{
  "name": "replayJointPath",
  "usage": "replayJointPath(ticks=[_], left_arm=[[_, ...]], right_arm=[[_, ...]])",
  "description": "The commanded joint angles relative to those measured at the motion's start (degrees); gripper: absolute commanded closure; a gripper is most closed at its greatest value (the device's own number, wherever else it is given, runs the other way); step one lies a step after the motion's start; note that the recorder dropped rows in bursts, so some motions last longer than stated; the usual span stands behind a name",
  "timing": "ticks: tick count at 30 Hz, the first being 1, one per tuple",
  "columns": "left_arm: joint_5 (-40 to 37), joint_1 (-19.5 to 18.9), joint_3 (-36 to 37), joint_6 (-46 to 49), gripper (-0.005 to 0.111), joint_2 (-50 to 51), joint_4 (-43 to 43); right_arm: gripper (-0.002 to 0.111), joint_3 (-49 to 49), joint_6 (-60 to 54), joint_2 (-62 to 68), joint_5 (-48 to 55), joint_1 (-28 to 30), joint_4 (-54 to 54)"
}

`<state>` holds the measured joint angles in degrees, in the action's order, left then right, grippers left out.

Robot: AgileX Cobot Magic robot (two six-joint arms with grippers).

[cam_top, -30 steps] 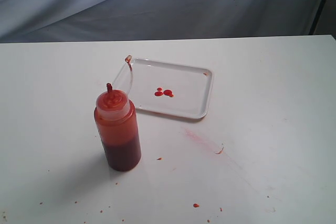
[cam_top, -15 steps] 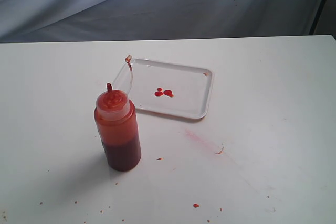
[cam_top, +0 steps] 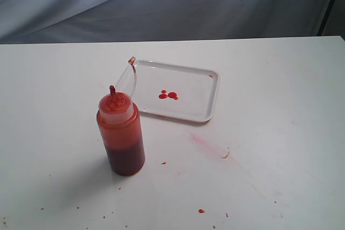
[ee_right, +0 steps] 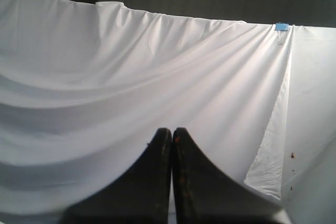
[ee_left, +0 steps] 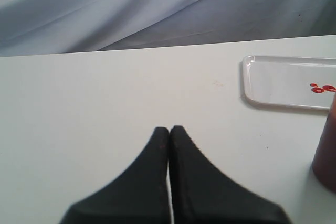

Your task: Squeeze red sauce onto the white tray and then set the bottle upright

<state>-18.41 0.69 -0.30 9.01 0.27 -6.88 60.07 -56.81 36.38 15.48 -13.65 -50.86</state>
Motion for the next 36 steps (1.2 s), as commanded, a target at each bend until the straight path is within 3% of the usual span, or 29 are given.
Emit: replayJointPath(ticks=[1,17,36], left_arm=[[0.87,-0.10,0.30,0.07,0.107,-0.27,0.21],[0.72,-0.10,0.30,0.07,0.107,-0.27,0.21],[0.72,-0.10,0.30,0.07,0.107,-0.27,0.21]], right_arm=[[0.108,-0.28,0.35,-0.28,-0.38,0.47,-0.26],[0.108,-0.28,0.35,-18.81,0.20,17.79,-0.26],[0.108,-0.28,0.35,-25.16,0.20,18.31,-0.73]])
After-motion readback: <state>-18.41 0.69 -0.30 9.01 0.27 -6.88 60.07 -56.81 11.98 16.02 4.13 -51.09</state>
